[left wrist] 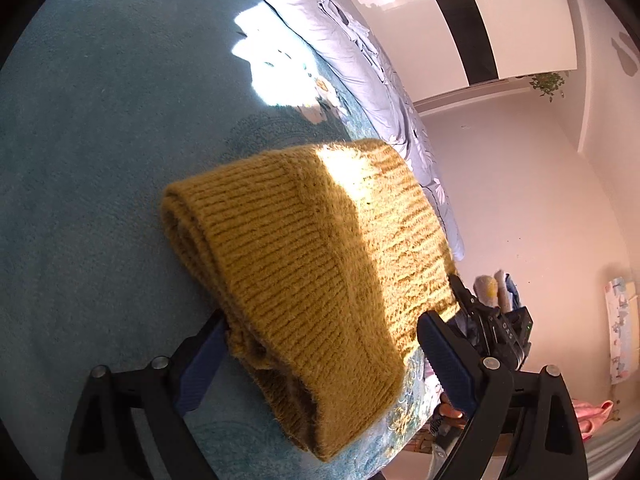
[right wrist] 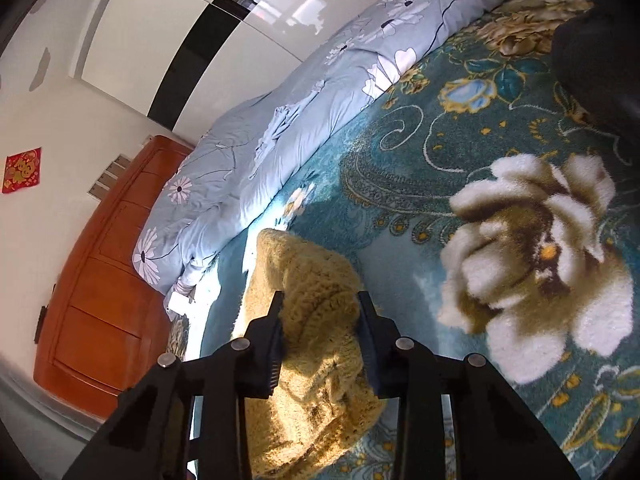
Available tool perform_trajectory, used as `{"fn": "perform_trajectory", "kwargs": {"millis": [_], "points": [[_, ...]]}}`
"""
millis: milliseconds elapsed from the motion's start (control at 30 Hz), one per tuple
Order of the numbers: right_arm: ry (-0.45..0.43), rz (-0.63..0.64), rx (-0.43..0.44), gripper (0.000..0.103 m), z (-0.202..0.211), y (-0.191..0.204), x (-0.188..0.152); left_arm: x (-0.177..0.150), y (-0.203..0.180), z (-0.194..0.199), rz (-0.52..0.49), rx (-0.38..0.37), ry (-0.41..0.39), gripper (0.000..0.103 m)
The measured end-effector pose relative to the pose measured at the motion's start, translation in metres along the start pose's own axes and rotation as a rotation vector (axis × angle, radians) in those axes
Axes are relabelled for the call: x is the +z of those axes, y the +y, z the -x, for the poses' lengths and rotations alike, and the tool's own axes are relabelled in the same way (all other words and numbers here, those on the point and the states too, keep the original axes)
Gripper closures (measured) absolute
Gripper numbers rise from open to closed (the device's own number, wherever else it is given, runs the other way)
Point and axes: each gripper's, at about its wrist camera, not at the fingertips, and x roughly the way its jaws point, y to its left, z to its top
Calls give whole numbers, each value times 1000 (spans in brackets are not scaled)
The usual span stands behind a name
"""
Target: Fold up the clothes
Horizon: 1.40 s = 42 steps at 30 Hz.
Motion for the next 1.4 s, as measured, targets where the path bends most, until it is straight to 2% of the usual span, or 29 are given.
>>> {"fn": "perform_trajectory", "kwargs": {"millis": [200, 367, 467, 600, 667, 700, 733, 767, 800, 867, 1000, 1033, 1100, 1267, 1300, 1400], "points": [[-93, -170, 27, 70, 56, -35, -50, -4, 2, -7, -18, 35, 46, 9], [-109, -241, 16, 70, 72, -60, -77, -10, -1, -21, -67, 53, 106, 9], [-94, -200, -1, 69, 72, -58, -74, -11, -9, -35, -104, 50, 131, 9], [-88, -67, -99, 60, 79, -43, -64, -11, -15, -45, -135, 55, 135, 9], [-82, -2, -140, 54, 81, -39, -55, -9, -15, -47, -135, 53, 134, 9], [-75, 29, -155, 44, 81, -37, -50, -9, -14, -47, -136, 53, 133, 9], [-67, 58, -164, 38, 78, -36, -44, -10, -13, -46, -137, 53, 131, 9], [-64, 84, -173, 38, 74, -35, -37, -11, -12, -45, -138, 52, 129, 9], [-47, 107, -168, 38, 68, -35, -31, -11, -12, -46, -138, 53, 127, 9], [29, 142, -122, 38, 50, -36, -18, -10, -15, -49, -142, 59, 123, 9], [192, 185, -84, 37, 6, -41, -1, -8, -16, -54, -141, 62, 114, 9], [230, 180, -77, 33, -4, -43, 3, -7, -16, -54, -139, 62, 113, 9], [273, 168, -57, 27, -17, -49, 9, -6, -16, -55, -137, 63, 112, 9], [338, 126, 34, 27, -34, -53, 16, -8, -18, -56, -152, 82, 99, 10], [347, 124, 51, 27, -37, -52, 16, -9, -18, -55, -157, 85, 94, 12], [377, 153, 64, 45, -44, -39, 10, -10, -13, -50, -153, 90, 74, 23]]}}
